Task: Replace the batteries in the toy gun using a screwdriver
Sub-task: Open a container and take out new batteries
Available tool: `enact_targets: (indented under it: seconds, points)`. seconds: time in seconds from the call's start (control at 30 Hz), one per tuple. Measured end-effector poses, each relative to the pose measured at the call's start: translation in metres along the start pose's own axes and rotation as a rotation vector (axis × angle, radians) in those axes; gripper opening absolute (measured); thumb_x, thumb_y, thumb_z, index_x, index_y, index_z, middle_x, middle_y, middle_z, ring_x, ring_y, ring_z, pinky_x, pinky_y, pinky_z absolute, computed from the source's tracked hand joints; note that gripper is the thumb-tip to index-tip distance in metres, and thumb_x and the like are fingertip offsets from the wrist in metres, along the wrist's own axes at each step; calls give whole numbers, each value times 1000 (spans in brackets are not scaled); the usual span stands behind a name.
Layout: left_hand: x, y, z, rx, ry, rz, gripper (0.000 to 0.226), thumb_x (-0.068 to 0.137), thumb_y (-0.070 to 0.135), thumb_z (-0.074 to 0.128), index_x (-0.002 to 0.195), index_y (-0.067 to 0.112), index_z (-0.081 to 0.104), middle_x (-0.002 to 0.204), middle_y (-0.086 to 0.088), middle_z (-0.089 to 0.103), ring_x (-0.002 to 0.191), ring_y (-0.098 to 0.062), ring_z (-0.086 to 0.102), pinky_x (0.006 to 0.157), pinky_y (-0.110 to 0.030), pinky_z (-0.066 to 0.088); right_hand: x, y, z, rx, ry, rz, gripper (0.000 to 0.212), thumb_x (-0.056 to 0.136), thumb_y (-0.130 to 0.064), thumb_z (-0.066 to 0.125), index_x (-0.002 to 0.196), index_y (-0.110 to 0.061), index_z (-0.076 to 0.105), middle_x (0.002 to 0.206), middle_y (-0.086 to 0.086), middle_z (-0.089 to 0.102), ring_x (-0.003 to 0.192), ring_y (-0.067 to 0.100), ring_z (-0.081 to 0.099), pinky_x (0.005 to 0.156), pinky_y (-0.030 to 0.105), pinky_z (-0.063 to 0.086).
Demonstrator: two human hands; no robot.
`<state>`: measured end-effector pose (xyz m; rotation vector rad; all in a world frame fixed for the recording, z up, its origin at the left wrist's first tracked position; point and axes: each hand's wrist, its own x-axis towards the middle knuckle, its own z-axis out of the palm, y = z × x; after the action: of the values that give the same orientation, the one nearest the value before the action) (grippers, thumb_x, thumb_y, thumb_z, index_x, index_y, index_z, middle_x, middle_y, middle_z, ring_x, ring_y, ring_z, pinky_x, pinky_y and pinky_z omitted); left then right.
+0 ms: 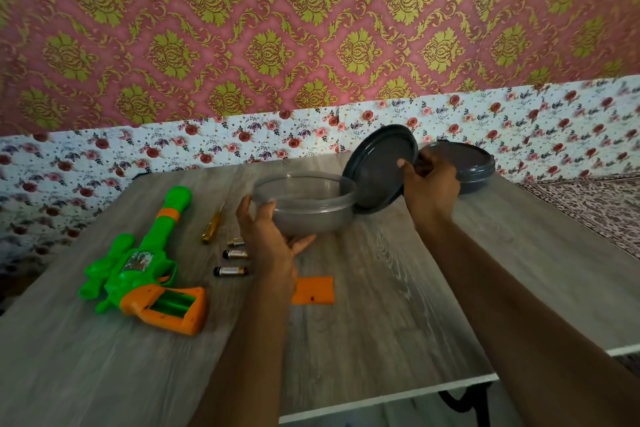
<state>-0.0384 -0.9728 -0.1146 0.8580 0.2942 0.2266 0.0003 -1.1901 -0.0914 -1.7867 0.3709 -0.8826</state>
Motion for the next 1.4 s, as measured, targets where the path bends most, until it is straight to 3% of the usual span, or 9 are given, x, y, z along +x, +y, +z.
enact_targets:
  seconds: [0.13, 0.3, 0.6, 0.77, 0.9, 1.07, 1.13, 1.23, 1.4]
  points:
    - [-2, -3, 1, 57, 43, 88, 56, 95, 21, 69, 139, 40, 41, 144, -8, 48, 112, -38, 62, 66, -50, 63, 12, 8, 18, 18, -59, 150, 51, 91, -30, 76, 135, -11, 57, 129, 15, 66, 120, 35, 64, 98, 42, 55]
    - [1, -3, 2, 15, 75, 139, 57, 95, 16, 67, 140, 37, 39, 144, -7, 46, 107, -34, 63, 61, -41, 62, 29, 14, 40, -18, -112, 248, 58, 96, -11, 69, 149, -22, 49, 144, 16, 56, 125, 39, 59, 95, 55, 58]
    - [4, -6, 5, 67, 72, 73, 49, 93, 15, 62, 133, 43, 54, 137, -9, 50, 103, -38, 64, 63, -41, 61, 50, 31, 79, -12, -219, 423, 35, 96, -23, 71, 123, -4, 63, 110, 12, 66, 84, 25, 68, 79, 42, 65]
    - [1, -11, 5, 181, 28, 103, 50, 95, 20, 67, 134, 45, 48, 141, -9, 48, 104, -38, 66, 60, -37, 60, 50, 35, 86, -199, -288, 161, 29, 99, -25, 66, 123, -10, 68, 111, 13, 71, 90, 27, 72, 82, 45, 63]
    - [-1, -14, 2, 347, -20, 119, 57, 94, 20, 67, 137, 48, 43, 134, -7, 53, 100, -33, 68, 60, -36, 61, 47, 33, 78, -372, -349, 19, 24, 100, -22, 61, 112, -3, 70, 88, 5, 66, 78, 20, 64, 73, 33, 53]
    - [-8, -14, 2, 673, -95, 215, 58, 89, 41, 72, 138, 50, 42, 126, -7, 63, 88, -23, 71, 55, -29, 59, 22, 17, 41, -205, -391, 125, 47, 102, -57, 48, 88, -15, 66, 76, 6, 66, 71, 23, 67, 71, 41, 62]
    - [-11, -16, 1, 895, -139, 303, 63, 87, 56, 70, 141, 52, 38, 128, -7, 67, 97, -25, 71, 73, -37, 61, 4, 8, 22, -91, -426, 170, 50, 97, -67, 47, 88, -21, 65, 80, 5, 67, 70, 23, 66, 60, 33, 55]
    - [-15, -17, 2, 1053, -210, 304, 64, 85, 66, 65, 141, 52, 37, 138, -2, 61, 118, -27, 62, 96, -39, 53, -13, 10, 7, -24, -498, 189, 36, 93, -53, 65, 95, -18, 73, 88, 8, 72, 63, 25, 68, 52, 29, 49]
    - [-20, -4, 2, 1248, -302, 195, 60, 82, 72, 56, 137, 55, 39, 130, -4, 63, 105, -32, 69, 92, -49, 57, -33, 17, 2, 44, -427, 217, 16, 86, -22, 76, 100, -14, 76, 85, 10, 77, 55, 25, 74, 52, 29, 57]
